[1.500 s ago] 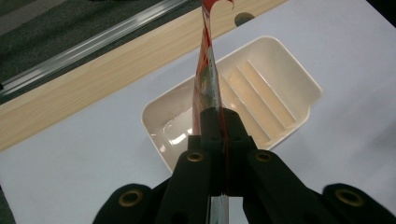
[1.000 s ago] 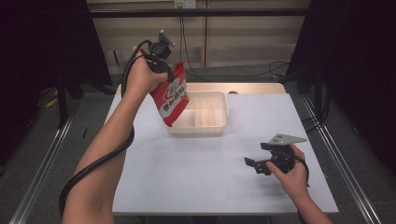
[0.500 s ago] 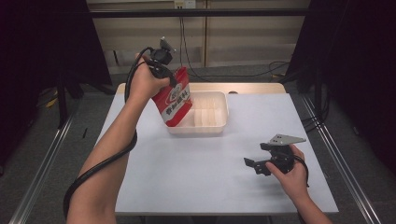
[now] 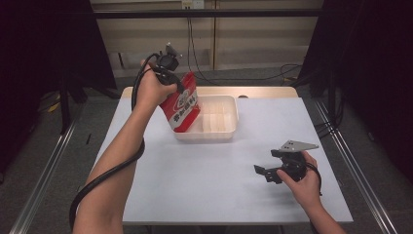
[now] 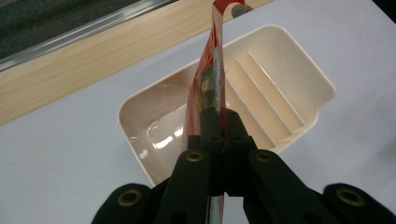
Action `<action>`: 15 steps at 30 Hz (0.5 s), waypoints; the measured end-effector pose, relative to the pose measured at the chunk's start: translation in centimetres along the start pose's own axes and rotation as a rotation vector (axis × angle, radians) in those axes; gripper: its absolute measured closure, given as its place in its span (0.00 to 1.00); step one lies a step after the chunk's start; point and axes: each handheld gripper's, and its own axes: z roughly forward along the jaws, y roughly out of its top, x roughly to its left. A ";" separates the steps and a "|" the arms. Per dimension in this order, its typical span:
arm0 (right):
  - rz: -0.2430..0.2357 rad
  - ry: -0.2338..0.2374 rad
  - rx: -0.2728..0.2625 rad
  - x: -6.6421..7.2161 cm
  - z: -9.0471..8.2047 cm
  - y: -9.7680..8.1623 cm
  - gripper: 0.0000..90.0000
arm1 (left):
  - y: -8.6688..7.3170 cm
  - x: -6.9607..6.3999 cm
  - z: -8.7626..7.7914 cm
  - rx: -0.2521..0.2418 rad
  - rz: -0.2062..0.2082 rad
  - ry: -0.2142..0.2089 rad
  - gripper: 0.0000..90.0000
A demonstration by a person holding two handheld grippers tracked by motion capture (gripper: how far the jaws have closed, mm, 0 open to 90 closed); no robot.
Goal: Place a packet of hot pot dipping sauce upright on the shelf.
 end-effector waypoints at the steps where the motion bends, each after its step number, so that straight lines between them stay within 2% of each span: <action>1: -0.001 -0.001 -0.001 0.0 0.0 0.0 0.08 | 0.0 0.0 0.1 -0.003 -0.010 0.002 1.00; 4: -0.002 -0.002 0.000 0.0 0.0 0.0 0.08 | 0.0 0.0 0.2 -0.006 0.003 0.003 1.00; 15: 0.003 -0.003 -0.001 0.0 -0.1 0.0 0.08 | 0.3 0.0 1.0 -0.033 -0.030 0.003 0.99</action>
